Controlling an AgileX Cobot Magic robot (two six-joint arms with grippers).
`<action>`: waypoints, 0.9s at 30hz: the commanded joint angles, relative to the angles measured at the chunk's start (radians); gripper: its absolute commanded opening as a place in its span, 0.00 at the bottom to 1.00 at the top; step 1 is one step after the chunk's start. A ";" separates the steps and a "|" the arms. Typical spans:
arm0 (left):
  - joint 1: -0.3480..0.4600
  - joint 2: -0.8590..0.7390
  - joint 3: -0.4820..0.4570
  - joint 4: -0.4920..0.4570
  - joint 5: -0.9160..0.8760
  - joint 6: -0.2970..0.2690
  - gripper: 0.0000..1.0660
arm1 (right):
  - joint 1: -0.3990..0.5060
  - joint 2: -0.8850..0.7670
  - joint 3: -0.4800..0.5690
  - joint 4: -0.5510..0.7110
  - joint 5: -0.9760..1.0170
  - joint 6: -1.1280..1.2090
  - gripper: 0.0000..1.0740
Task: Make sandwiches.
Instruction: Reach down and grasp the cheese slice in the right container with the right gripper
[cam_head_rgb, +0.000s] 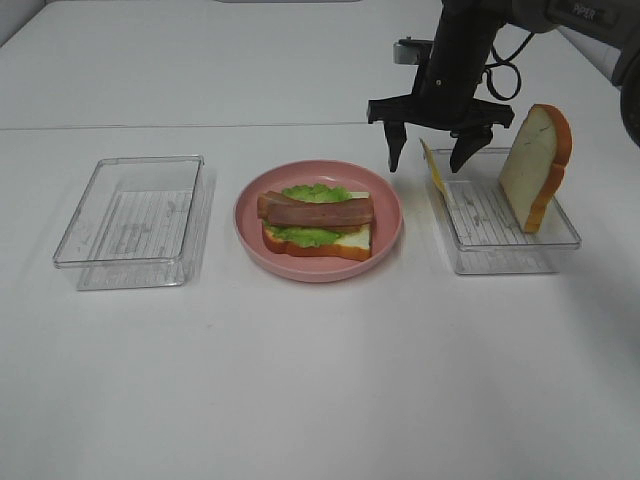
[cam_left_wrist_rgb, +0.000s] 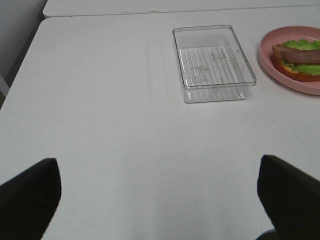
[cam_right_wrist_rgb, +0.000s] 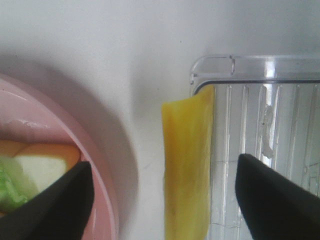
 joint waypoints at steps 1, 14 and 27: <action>0.004 -0.020 0.003 -0.009 -0.003 0.001 0.94 | -0.006 0.002 0.005 -0.017 0.108 0.002 0.60; 0.004 -0.020 0.003 -0.009 -0.003 0.001 0.94 | -0.006 0.002 0.005 -0.039 0.108 0.002 0.26; 0.004 -0.020 0.003 -0.009 -0.003 0.001 0.94 | -0.006 0.002 0.005 -0.042 0.108 0.000 0.00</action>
